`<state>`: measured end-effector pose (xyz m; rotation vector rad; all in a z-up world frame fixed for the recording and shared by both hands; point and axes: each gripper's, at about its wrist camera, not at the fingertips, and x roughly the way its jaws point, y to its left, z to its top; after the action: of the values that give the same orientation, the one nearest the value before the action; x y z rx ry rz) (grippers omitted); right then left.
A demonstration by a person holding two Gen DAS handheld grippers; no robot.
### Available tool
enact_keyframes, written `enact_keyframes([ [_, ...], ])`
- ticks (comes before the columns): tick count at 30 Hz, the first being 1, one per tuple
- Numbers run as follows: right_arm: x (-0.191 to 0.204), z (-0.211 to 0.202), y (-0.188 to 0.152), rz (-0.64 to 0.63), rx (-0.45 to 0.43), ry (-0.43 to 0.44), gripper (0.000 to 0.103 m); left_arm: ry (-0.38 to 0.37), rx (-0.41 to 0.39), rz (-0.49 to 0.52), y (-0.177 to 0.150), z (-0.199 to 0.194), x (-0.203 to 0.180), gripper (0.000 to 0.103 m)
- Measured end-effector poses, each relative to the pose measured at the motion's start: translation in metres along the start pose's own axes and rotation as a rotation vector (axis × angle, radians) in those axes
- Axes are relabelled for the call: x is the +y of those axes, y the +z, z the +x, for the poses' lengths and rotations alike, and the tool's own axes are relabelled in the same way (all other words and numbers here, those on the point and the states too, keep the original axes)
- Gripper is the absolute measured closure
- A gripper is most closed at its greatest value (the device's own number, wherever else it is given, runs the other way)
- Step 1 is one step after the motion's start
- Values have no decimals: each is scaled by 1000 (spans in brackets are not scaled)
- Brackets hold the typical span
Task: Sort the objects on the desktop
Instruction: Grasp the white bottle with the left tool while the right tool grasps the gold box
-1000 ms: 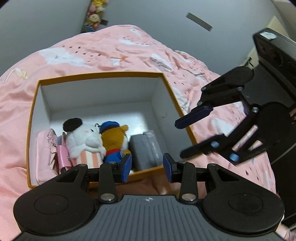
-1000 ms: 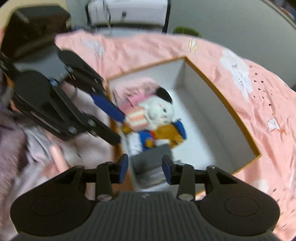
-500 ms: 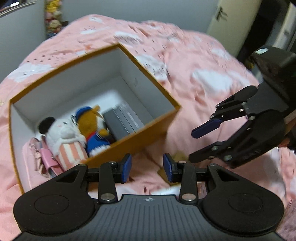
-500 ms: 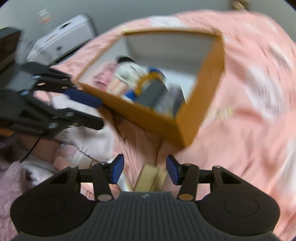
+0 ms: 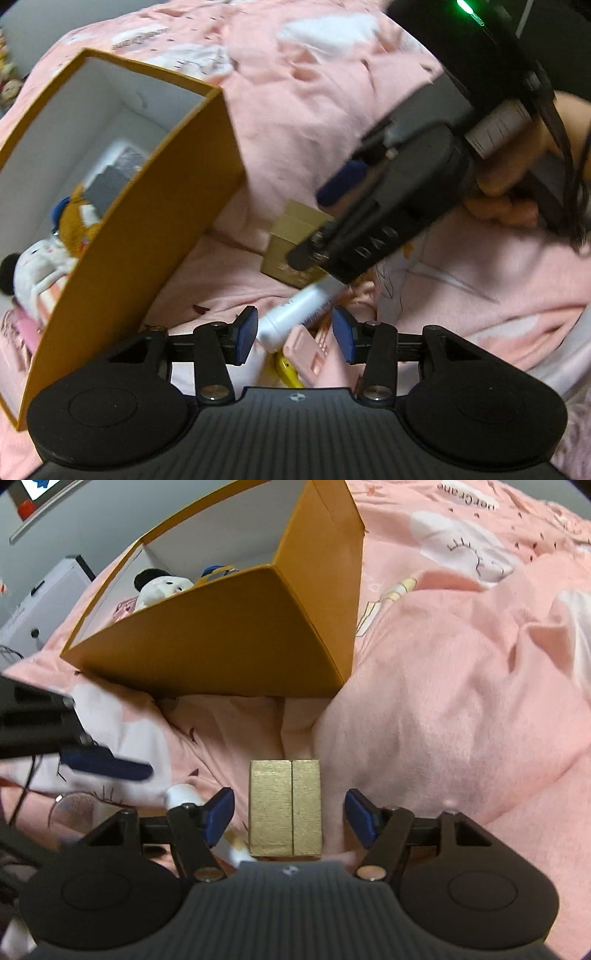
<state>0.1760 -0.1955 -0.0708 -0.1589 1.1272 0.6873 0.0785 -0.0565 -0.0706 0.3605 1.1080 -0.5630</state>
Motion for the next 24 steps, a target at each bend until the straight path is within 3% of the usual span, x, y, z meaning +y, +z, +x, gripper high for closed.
enact_keyframes([
  [3,-2,6,-1,6,14,14,39,15,23,44,0,8,-6,51],
  [5,-3,9,-3,12,24,18,54,26,33,78,2,11,-10,51],
  [6,-4,11,-3,17,30,25,56,27,36,94,3,13,-13,51],
  [15,-12,8,-6,61,9,61,56,43,51,225,11,31,-36,50],
  [21,-14,7,-7,70,6,68,56,80,49,240,13,39,-44,51],
  [23,-15,7,-7,70,6,68,56,99,46,229,13,41,-44,61],
  [24,-15,7,-7,71,6,68,56,107,43,230,12,41,-43,61],
])
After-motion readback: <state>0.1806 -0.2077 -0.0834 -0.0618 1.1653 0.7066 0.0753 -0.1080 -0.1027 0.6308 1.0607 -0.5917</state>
